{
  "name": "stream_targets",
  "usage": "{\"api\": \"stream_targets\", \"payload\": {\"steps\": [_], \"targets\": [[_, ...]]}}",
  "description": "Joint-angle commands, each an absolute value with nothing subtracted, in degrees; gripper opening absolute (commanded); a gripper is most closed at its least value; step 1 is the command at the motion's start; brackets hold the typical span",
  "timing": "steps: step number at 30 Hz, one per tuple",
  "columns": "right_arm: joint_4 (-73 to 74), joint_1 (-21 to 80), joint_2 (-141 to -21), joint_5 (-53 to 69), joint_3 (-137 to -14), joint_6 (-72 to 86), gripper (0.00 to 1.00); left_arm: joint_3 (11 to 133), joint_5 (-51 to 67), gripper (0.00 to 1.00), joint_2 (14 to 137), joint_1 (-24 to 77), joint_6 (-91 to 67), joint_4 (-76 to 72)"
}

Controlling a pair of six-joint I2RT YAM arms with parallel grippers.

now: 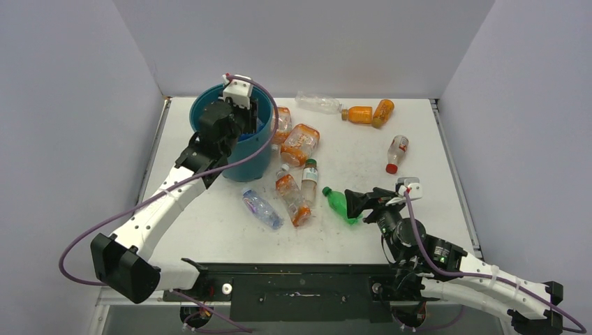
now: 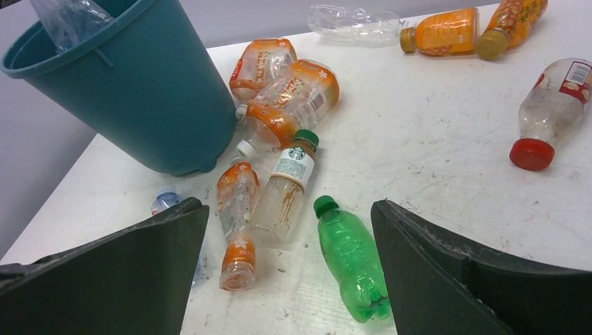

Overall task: Put the plastic bottles in the bin
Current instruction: Place the plastic bottle in the trash bin, then pick up the plastic bottle at the center of the board.

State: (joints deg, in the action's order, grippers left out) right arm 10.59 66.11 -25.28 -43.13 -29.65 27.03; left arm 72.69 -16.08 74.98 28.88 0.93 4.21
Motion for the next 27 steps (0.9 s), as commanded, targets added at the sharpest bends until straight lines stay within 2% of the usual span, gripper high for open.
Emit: {"api": "stream_targets", "payload": {"steps": [1, 2, 6, 9, 10, 14, 18, 22, 25, 27], "targets": [[10.5, 66.5, -25.1, -45.6, -32.6, 24.8, 0.9, 71.4, -13.0, 0.59, 71.3, 28.7, -2.2, 4.2], [10.5, 66.5, -25.2, -45.8, -32.8, 24.6, 0.9, 71.4, -13.3, 0.71, 70.8, 28.7, -2.3, 4.0], [11.1, 66.5, -25.4, -46.4, -33.7, 24.2, 0.9, 72.4, -14.5, 0.91, 68.8, 28.7, -2.5, 3.8], [11.3, 66.5, -25.4, -46.9, -34.3, 23.7, 0.9, 73.2, -16.5, 1.0, 66.7, 28.7, -3.4, 3.7], [11.3, 66.5, -25.4, -47.3, -34.3, 23.7, 0.9, 73.2, -17.0, 0.97, 65.6, 28.8, -3.9, 3.5], [11.6, 66.5, -26.3, -50.5, -34.8, 24.3, 0.9, 71.7, -13.9, 0.96, 59.9, 30.5, -4.3, 3.8], [12.4, 66.5, -30.8, -53.7, -35.5, 25.1, 0.9, 67.6, -10.8, 0.96, 54.2, 38.0, -0.9, 6.6], [13.7, 65.4, -40.0, -57.5, -36.1, 29.2, 0.9, 61.8, -2.8, 0.96, 51.7, 45.6, 1.4, 10.8], [17.6, 59.2, -46.1, -55.8, -37.2, 35.4, 0.9, 59.4, 0.0, 0.96, 51.7, 50.5, 1.6, 13.0], [18.4, 49.0, -47.8, -48.0, -36.6, 37.9, 0.9, 58.9, -0.5, 0.96, 51.5, 53.9, 1.4, 14.1]]}}
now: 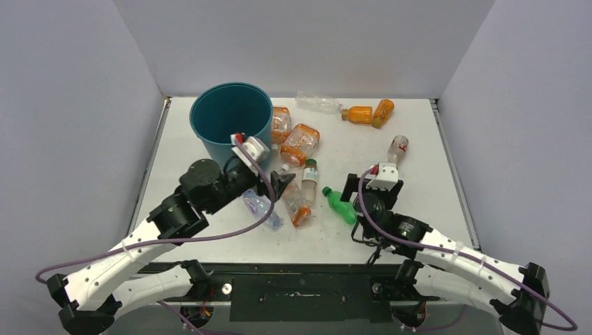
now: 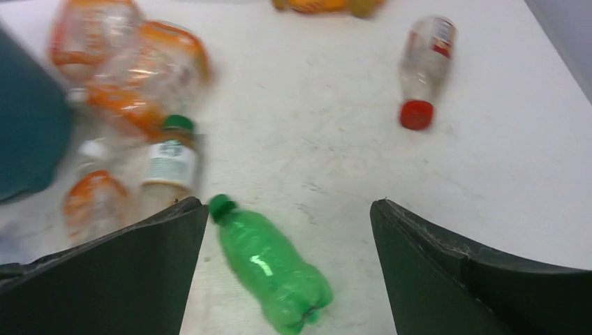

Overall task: Put the plastic bottles in the bin
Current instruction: Pick up the plastic bottle at the center of the board.

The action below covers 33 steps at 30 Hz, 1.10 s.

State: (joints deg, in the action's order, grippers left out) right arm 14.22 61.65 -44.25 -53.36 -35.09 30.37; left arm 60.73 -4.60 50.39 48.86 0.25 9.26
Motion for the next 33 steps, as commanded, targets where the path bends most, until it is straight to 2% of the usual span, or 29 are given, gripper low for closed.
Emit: {"api": "stream_targets", "payload": {"steps": [1, 3, 5, 10, 16, 22, 33], "targets": [[17.2, 43.2, -47.5, -42.2, -35.4, 38.3, 0.9, 58.7, -1.1, 0.96, 51.2, 55.5, 1.3, 14.5], [13.5, 26.7, -46.2, -27.1, -32.8, 39.5, 0.9, 58.0, -2.4, 0.96, 50.2, 56.9, 1.6, 14.2], [10.7, 15.9, -46.0, -18.5, -30.7, 41.2, 0.9, 56.1, -4.5, 0.96, 48.6, 57.7, 2.6, 13.1], [4.9, 1.8, -50.5, -14.0, -26.0, 46.8, 0.9, 46.5, -13.2, 0.96, 44.3, 57.9, 4.3, 4.8], [-9.9, 0.5, -59.3, -15.4, -21.7, 49.3, 0.9, 50.4, -17.5, 0.96, 45.2, 58.4, 2.4, 9.0], [-13.6, 1.4, -74.4, -18.4, -27.4, 46.4, 0.92, 47.5, -16.5, 0.96, 41.1, 58.9, 3.5, 5.7], [-18.9, 4.0, -84.7, -18.2, -31.8, 42.9, 0.9, 47.3, -17.5, 0.96, 40.6, 60.7, 5.4, 6.3]]}}
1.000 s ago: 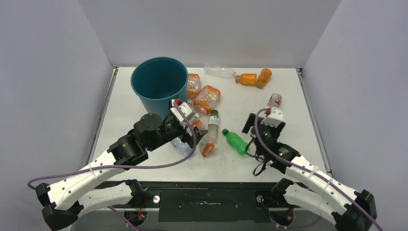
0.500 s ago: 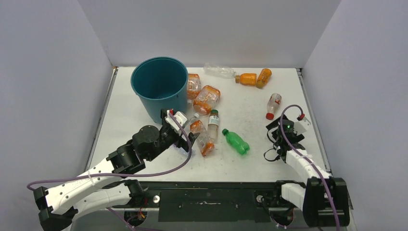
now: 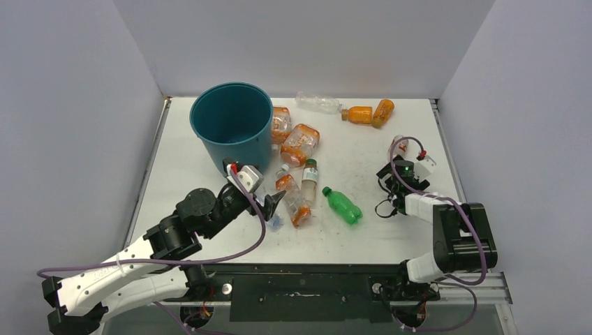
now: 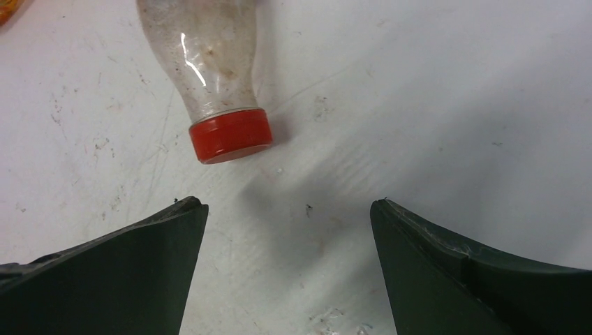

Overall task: Put the plastic bottles in the bin
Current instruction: Pick up the plastic bottle at the center of the board.

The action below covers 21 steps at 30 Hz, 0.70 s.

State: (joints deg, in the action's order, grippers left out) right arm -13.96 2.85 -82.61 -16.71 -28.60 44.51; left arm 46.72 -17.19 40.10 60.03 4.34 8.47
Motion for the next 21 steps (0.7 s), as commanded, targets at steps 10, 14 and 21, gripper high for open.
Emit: {"api": "stream_targets", "payload": {"steps": [10, 14, 21], "targets": [[-19.0, 3.0, -95.8, -17.5, -38.6, 41.1, 0.97, 47.6, -19.1, 0.96, 42.4, 62.0, 6.6, 7.4], [-17.2, 3.0, -100.2, -16.5, -42.2, 41.5, 0.88, 47.7, -19.4, 0.96, 42.9, 62.1, 6.8, 7.7], [-15.4, 2.8, -102.8, -15.4, -44.5, 41.5, 0.6, 47.8, -19.2, 0.96, 43.2, 62.2, 6.9, 7.9]]}}
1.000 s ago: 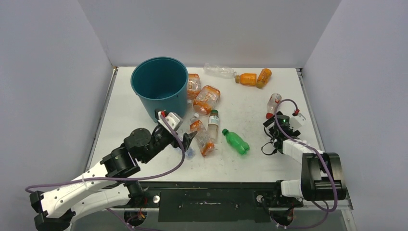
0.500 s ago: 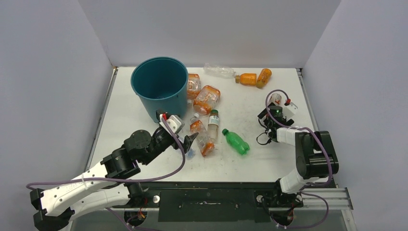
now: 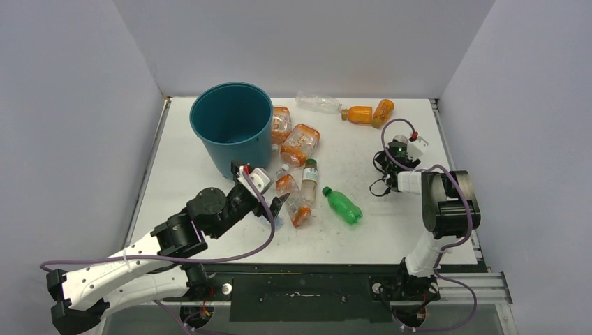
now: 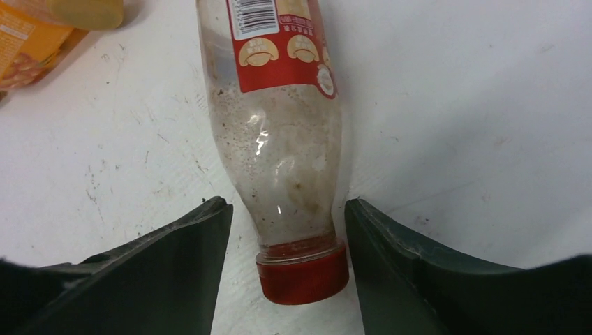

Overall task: Put the plastic bottles in the bin
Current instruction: Pick up the plastic bottle at the center of the board.

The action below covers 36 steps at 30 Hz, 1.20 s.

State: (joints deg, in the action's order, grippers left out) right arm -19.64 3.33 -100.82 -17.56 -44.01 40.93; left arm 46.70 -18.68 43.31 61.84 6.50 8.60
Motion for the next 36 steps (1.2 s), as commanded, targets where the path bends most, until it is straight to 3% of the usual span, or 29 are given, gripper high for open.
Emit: {"api": "stream_targets", "payload": {"steps": [1, 7, 12, 17, 25, 31, 36], "targets": [[-15.0, 2.8, -103.3, -15.2, -44.9, 41.5, 0.55, 47.8, -19.2, 0.96, 43.2, 62.1, 6.9, 7.9], [-14.9, 2.8, -102.2, -14.6, -44.0, 40.3, 0.29, 47.8, -19.6, 0.96, 43.0, 62.2, 7.0, 8.0], [-15.9, 5.1, -91.8, -14.1, -37.3, 40.4, 0.06, 47.9, -20.0, 0.96, 42.7, 62.5, 7.1, 7.9], [-10.6, 15.9, -74.0, -13.5, -34.0, 38.9, 0.05, 47.4, -22.2, 0.96, 42.2, 63.3, 8.1, 7.4], [10.6, 28.5, -53.0, 5.0, -38.3, 33.8, 0.05, 43.6, -20.5, 0.96, 36.6, 64.8, 11.9, 2.9], [25.4, 34.5, -51.7, 17.3, -45.0, 28.2, 0.05, 43.8, -0.6, 0.96, 32.7, 67.4, 24.5, 8.8], [27.7, 41.0, -50.5, 24.5, -47.1, 30.9, 0.05, 46.4, -13.2, 0.96, 38.2, 73.8, 36.9, 15.3]]}}
